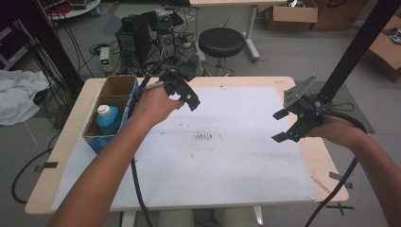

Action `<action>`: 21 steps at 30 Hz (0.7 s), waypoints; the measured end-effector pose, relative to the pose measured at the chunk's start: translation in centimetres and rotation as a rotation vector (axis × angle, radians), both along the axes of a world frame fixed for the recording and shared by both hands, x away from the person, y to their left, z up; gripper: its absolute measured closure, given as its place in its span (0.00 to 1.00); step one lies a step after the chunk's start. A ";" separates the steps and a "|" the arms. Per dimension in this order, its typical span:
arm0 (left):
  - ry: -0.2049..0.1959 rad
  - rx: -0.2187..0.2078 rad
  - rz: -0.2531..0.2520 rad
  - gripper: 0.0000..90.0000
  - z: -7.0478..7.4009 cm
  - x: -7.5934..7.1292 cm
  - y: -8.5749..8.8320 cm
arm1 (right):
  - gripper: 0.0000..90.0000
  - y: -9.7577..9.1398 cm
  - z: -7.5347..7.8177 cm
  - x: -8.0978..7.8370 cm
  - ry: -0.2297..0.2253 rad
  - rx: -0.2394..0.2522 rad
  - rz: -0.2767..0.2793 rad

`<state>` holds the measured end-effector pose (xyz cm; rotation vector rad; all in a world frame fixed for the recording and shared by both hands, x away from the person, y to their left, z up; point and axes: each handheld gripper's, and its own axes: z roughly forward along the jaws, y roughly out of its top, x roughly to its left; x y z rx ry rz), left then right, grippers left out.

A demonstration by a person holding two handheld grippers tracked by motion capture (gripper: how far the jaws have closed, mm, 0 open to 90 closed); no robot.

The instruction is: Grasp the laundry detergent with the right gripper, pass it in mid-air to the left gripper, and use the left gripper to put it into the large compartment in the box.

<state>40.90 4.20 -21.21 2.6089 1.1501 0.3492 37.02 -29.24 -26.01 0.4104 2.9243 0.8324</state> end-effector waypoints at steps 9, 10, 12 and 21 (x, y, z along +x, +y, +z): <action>0.007 0.011 -0.058 0.20 -1.0 0.4 -1.1 | 0.19 0.4 0.2 0.5 0.001 -0.005 0.003; 0.007 0.016 -0.065 0.20 -1.1 0.4 -1.1 | 0.19 0.5 0.3 0.6 -0.001 -0.008 0.006; 0.013 0.013 -0.071 0.20 -1.4 0.4 -1.2 | 0.19 0.6 0.4 0.6 0.000 -0.008 0.001; 0.025 0.005 -0.083 0.21 -1.8 0.5 -1.4 | 0.19 0.7 0.4 0.6 -0.003 -0.009 0.005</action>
